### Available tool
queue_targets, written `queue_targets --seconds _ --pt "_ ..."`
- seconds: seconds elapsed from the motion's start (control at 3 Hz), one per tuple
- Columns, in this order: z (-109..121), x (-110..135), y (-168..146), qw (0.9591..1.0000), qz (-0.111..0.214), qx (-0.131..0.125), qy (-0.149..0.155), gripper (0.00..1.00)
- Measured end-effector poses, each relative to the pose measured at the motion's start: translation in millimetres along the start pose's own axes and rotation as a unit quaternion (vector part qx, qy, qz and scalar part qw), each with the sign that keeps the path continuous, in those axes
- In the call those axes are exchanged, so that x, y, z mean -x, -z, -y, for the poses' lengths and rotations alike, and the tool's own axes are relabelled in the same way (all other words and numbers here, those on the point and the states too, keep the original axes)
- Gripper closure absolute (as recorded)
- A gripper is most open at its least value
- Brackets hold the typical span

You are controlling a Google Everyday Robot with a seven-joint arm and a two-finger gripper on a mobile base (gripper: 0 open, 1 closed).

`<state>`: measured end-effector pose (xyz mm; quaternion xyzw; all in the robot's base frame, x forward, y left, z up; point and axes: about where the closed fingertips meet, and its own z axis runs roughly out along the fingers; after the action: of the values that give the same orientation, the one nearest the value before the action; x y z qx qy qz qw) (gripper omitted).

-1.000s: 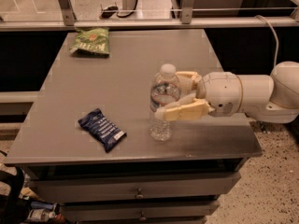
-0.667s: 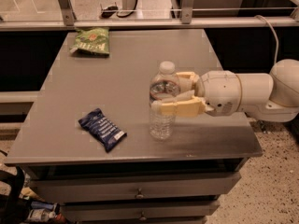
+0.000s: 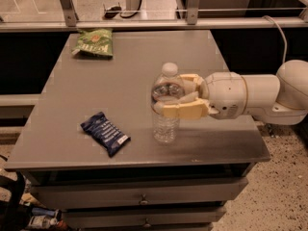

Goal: Move water bottle near green jalapeno chip bag

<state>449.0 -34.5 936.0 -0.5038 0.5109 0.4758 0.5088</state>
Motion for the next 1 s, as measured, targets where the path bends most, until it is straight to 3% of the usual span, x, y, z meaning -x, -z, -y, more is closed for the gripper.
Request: queue_targets --seconds 0.33,0.67,1.0 --pt "3.0 0.5 1.0 1.0 -0.001 -0.001 -0.002 1.0" --pt "52.7 5.6 18.0 0.999 -0.02 -0.025 -0.03 1.0" --pt "117.7 15.6 51.1 0.9936 -0.04 -0.083 -0.065 1.0"
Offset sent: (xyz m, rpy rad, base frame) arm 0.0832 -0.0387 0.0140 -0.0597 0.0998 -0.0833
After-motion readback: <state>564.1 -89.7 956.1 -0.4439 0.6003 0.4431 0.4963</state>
